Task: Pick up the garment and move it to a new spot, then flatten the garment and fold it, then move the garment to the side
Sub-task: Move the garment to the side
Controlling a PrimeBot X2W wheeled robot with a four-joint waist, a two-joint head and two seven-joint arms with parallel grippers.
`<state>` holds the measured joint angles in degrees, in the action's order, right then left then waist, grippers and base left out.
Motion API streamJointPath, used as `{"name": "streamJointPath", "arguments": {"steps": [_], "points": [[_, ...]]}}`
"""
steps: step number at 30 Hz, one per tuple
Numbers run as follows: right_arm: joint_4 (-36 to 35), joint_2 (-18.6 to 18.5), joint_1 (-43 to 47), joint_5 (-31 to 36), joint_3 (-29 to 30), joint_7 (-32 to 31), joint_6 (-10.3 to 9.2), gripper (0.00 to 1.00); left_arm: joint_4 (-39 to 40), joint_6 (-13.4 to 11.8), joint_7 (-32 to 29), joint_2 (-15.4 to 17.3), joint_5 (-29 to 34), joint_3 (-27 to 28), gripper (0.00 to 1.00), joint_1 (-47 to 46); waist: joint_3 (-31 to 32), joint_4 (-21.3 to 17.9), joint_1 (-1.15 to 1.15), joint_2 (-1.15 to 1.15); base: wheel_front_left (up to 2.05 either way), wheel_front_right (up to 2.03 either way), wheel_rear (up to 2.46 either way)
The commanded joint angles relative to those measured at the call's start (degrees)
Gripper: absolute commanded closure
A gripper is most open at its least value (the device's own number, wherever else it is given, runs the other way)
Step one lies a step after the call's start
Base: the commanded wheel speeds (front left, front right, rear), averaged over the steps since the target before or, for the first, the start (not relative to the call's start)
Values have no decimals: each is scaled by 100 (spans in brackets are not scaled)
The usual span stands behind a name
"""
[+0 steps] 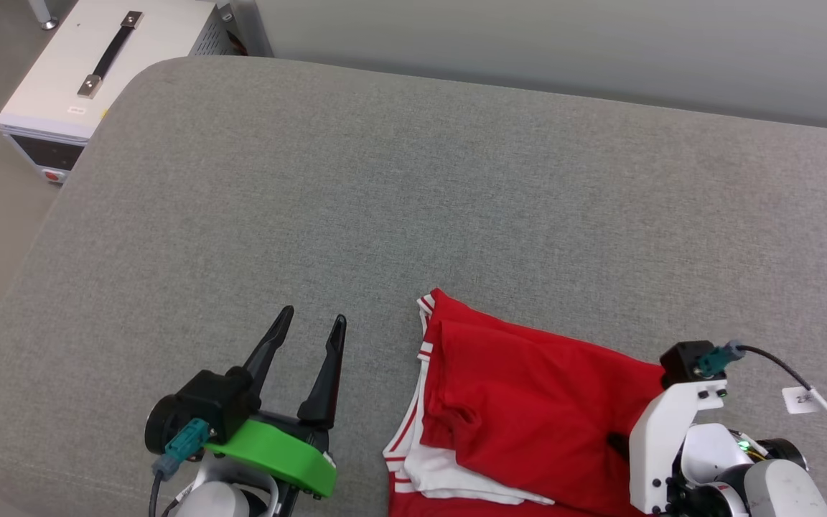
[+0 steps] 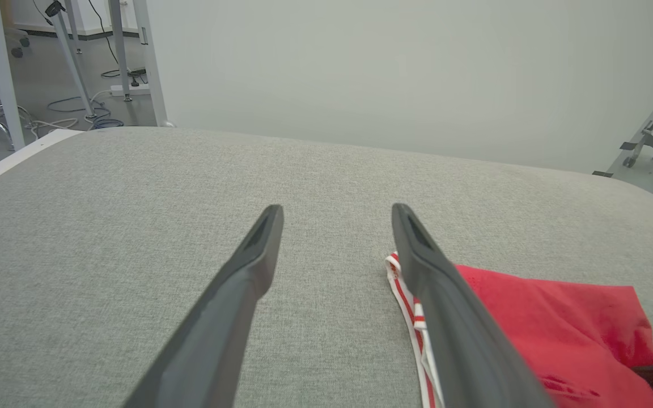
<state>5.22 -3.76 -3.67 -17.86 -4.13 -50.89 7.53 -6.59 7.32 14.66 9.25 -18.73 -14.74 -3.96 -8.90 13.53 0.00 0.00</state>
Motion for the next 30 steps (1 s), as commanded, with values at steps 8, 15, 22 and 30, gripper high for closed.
{"name": "streamJointPath", "arguments": {"steps": [8, 15, 22, 30], "points": [[-11, -485, -209, 137, -588, 627, -4, 100, -31, 17, 34, 22, -109, -55, 0, -63, 188, -372, 0, 0, 0, 0, 0], [-540, -2031, -450, 119, -1498, 934, -4, 100, -82, 17, 34, 56, -191, -287, 0, 17, 263, -1132, 0, 0, 0, 0, 0], [-664, -3435, -758, -11, -2265, 1135, -4, 100, -116, 17, 34, 184, -171, -689, 0, -40, 145, -1879, 0, 0, 0, 0, 0], [-275, -4613, -1268, -208, -2545, 1857, -4, 100, 39, 17, 34, 245, -49, -1152, 0, -436, -370, -2631, 0, 0, 0, 0, 0]]}}
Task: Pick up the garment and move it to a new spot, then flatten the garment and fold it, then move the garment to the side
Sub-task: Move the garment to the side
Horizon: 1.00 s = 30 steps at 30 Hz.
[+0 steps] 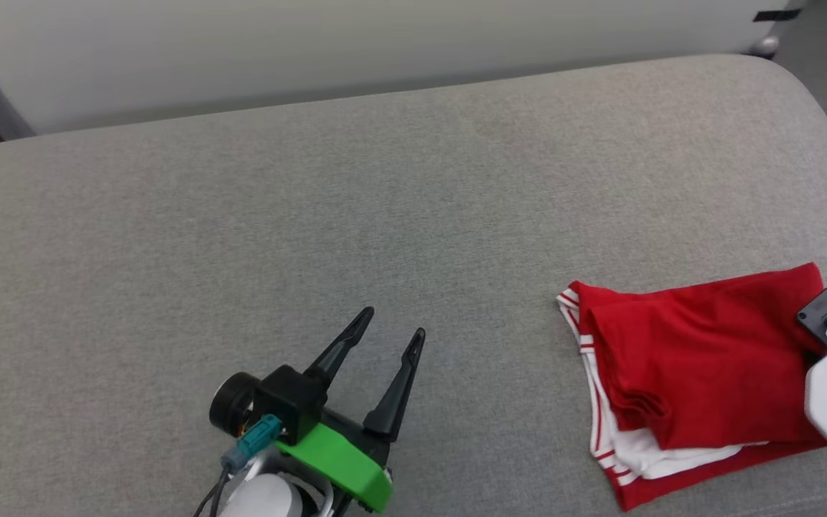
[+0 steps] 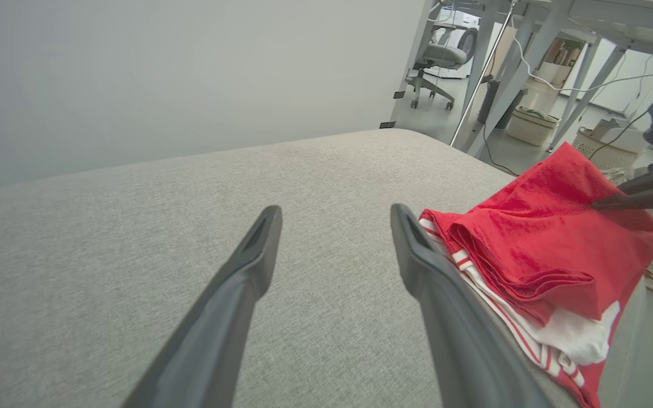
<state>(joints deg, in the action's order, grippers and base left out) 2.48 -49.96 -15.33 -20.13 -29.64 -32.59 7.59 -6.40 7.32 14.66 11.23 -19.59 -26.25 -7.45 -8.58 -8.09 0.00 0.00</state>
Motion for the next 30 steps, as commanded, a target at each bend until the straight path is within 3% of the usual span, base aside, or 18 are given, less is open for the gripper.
{"name": "streamJointPath", "arguments": {"steps": [1, 6, 12, 23, 30], "points": [[122, -91, -222, 66, 46, 186, -10, 100, 54, 17, 34, 79, 65, -109, 0, -188, -530, -570, 0, 0, 0, 0, 0], [797, -162, -600, 222, 402, 820, -10, 100, 140, 17, 34, 220, 131, -449, 0, -610, -994, -790, 0, 0, 0, 0, 0], [1794, 177, -1047, 385, 1080, 1396, -10, 100, 358, 17, 34, 349, 206, -532, 0, -1169, -1686, -873, 0, 0, 0, 0, 0], [3463, 586, -1927, 1173, 2592, 1988, -10, 100, 865, 16, 34, 619, 346, -573, 0, -1872, -2481, -560, 0, 0, 0, 0, 0], [3955, 800, -2209, 1460, 3006, 2237, -10, 100, 1076, -11, 34, 623, 375, -532, 0, -1903, -2561, -400, 0, 0, 0, 0, 0]]}}
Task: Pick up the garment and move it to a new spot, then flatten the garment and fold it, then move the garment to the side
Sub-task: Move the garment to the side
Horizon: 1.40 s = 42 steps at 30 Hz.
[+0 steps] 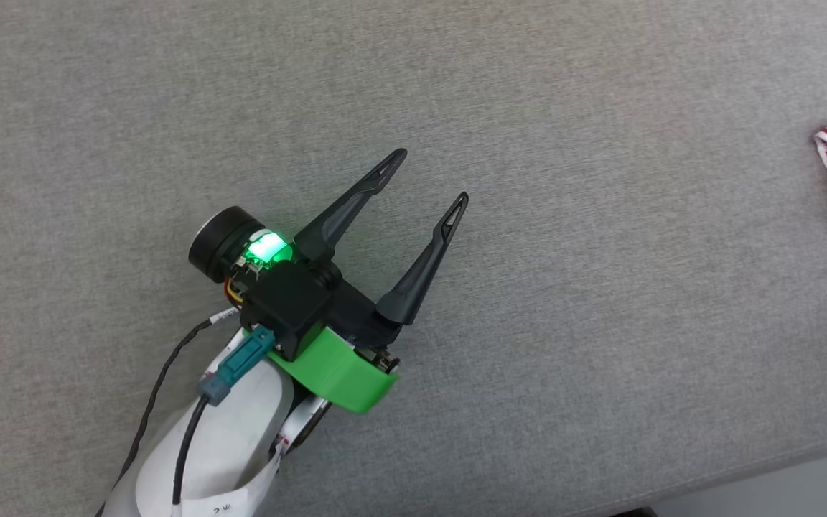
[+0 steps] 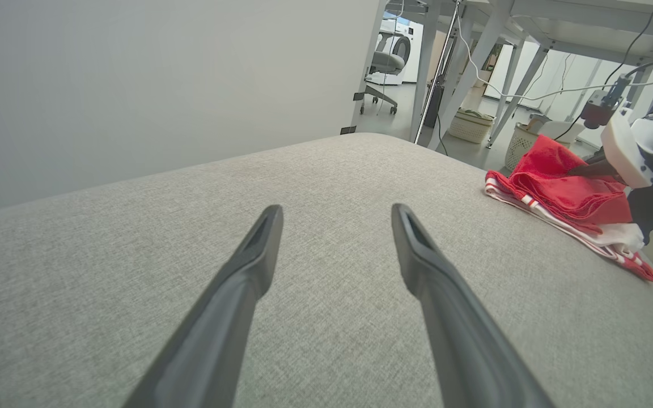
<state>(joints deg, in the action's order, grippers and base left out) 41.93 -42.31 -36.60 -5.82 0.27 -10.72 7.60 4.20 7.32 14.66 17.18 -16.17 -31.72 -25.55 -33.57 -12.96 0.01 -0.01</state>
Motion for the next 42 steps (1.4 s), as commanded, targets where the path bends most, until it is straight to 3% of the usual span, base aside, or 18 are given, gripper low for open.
{"name": "streamJointPath", "arguments": {"steps": [1, 2, 3, 4, 15, 23, 24, 30, 36, 42], "points": [[68, 68, -102, 74, 49, 59, -11, 100, 25, -15, 34, 16, 27, 22, 0, -86, -47, 107, -1, 1, 0, 0, 0], [104, 94, -119, 109, 78, 76, -11, 92, 25, -15, 34, 5, 20, 26, 0, -78, -29, 120, -1, 1, 0, 0, 0], [129, 119, -140, 169, 116, 119, -11, 8, 20, -15, 34, -12, 13, 32, 0, -69, 0, 134, -1, 1, 0, 0, 0], [163, 146, -155, 201, 160, 127, -11, 0, 16, -16, 34, -31, 6, 40, 0, -60, 33, 145, -1, 1, 0, 0, 0], [-130, 415, -69, 396, 175, 128, -11, 0, -321, -8, 34, -366, -206, 441, 0, 414, 1100, 260, -1, 1, 0, 0, 0], [-1415, 838, 381, -142, -128, 112, -11, 0, -628, -37, 34, -669, -354, 1198, 0, 1161, 2187, 508, -1, 1, 0, 0, 0], [-2161, 1110, 718, -358, -128, 183, -11, 0, -724, -67, 34, -772, -342, 1498, 0, 1441, 2504, 646, -1, 1, 0, 0, 0], [-3421, 1719, 1604, -520, 24, 696, -11, 0, -881, -111, 34, -969, -328, 2013, 0, 1849, 2929, 951, -1, 1, 0, 0, 0], [-4185, 2431, 2548, -628, 170, 1267, -11, 0, -947, -126, 34, -1111, -150, 2329, 0, 2189, 3187, 1231, -1, 1, 0, 0, 0], [-4416, 3217, 3332, -662, 159, 1889, -11, 0, -979, -88, 34, -1249, -1, 2521, 0, 2465, 3329, 1428, -1, 1, 0, 0, 0]]}}
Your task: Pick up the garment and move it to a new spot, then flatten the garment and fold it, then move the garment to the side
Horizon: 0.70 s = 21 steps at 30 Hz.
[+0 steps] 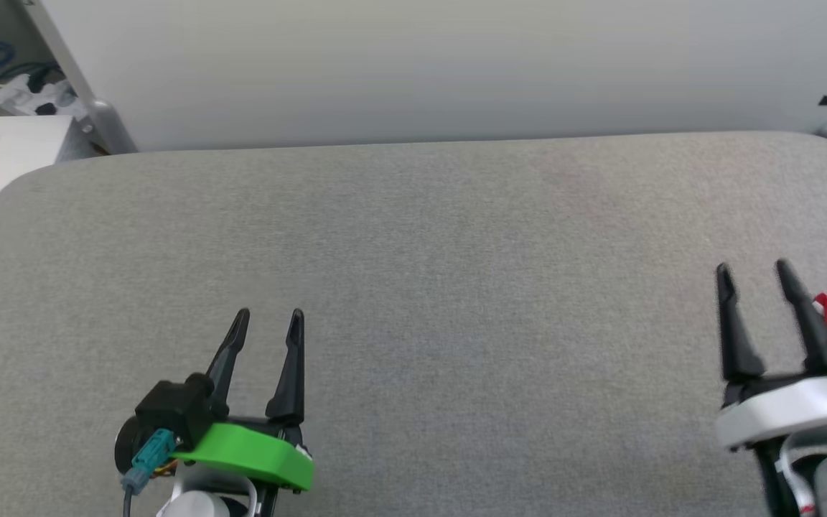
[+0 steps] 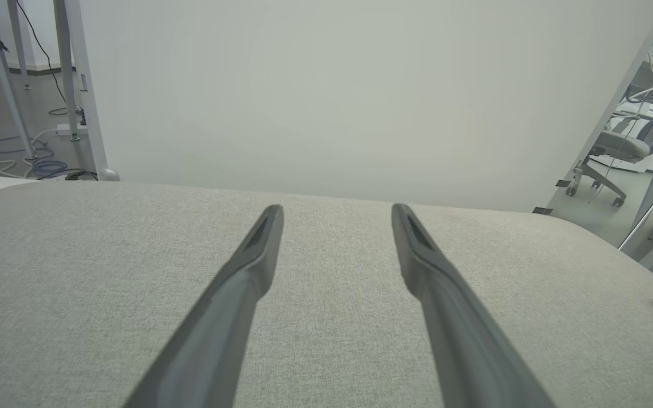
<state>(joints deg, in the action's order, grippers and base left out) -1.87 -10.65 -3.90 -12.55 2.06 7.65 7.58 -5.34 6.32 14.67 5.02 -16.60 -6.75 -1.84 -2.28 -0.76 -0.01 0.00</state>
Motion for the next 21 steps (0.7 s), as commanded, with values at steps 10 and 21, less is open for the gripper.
{"name": "streamJointPath", "arguments": {"steps": [10, 21], "points": [[438, 580, 511, 217, -284, 487, -9, 0, -164, 72, 33, -153, 266, 263, 0, 283, 238, 318, 1, 0, 0, 0, 0], [600, 685, 437, 270, -350, 624, -9, 0, -92, 105, 33, -202, 368, 381, 0, 309, 210, 292, 1, 0, 0, 0, 0]]}}
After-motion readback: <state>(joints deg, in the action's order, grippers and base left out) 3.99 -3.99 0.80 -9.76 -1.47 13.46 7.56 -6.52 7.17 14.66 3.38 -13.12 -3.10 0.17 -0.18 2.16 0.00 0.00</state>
